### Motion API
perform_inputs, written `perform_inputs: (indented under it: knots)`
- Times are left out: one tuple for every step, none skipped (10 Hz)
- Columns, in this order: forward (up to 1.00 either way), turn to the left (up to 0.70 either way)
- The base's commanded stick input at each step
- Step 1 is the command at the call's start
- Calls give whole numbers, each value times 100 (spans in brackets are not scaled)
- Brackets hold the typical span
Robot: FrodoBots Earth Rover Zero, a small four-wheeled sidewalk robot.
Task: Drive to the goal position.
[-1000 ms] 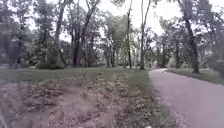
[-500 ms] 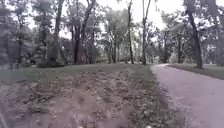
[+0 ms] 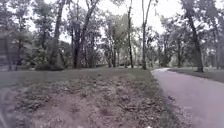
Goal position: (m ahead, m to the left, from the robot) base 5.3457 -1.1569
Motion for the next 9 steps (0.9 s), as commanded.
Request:
perform_inputs:
  knots:
    - [68,1]
    - [69,1]
    - [69,1]
    - [69,1]
    - [69,1]
    - [69,1]
    - [69,1]
    - [69,1]
    - [69,1]
